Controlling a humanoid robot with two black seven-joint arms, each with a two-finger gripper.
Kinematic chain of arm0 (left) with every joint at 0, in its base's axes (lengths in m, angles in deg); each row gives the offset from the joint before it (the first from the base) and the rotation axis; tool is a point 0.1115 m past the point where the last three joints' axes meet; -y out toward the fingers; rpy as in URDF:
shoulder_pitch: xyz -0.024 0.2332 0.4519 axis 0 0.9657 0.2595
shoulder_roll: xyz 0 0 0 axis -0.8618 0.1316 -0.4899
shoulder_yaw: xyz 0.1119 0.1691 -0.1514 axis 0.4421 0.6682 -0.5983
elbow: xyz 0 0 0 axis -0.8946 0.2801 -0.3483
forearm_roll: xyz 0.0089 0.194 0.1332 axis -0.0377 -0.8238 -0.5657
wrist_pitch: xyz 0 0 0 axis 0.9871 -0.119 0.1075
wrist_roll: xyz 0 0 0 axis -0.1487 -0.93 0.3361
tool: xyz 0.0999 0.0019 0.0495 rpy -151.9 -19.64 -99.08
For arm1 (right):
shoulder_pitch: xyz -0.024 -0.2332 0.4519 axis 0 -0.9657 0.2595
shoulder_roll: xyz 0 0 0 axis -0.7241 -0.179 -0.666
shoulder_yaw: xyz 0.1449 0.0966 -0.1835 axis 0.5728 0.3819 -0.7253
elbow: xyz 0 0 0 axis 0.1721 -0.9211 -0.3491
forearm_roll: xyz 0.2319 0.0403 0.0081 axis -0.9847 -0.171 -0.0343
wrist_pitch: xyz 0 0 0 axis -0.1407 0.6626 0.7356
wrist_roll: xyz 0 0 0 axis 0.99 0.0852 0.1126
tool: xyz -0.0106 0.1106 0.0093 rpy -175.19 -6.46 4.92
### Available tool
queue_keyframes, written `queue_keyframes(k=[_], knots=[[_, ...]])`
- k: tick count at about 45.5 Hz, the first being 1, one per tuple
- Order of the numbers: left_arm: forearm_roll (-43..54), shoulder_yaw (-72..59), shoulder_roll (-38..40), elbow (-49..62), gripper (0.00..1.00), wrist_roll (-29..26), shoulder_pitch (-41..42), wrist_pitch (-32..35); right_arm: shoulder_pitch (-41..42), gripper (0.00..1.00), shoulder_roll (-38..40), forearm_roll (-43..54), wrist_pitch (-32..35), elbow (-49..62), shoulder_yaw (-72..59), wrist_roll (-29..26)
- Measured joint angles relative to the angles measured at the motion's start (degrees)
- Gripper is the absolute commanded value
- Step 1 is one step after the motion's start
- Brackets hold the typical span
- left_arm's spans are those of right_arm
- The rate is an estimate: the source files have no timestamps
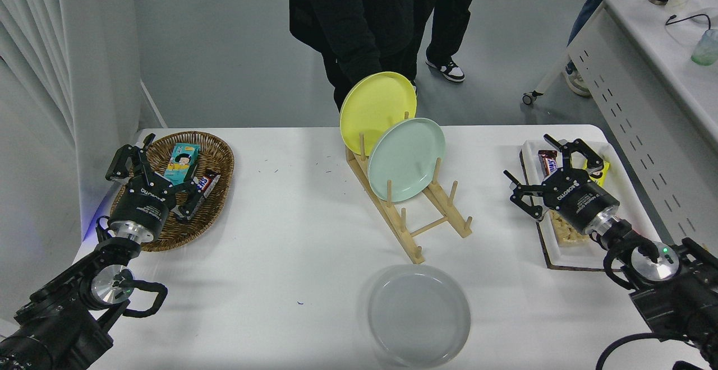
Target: Place the plate on the table
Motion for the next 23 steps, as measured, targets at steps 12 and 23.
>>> queue_keyframes(k=[12, 23], knots=[[0.0, 0.0, 0.0, 0.0, 0.98, 0.0, 0.0, 0.0, 1.3, 1.00, 1.3, 0.3, -0.1, 2.6, -3.4, 0.1], [0.0, 0.0, 0.0, 0.0, 0.98, 0.0, 0.0, 0.0, 2.0, 1.00, 1.7, 0.3, 0.0, 3.3, -4.5, 0.1]])
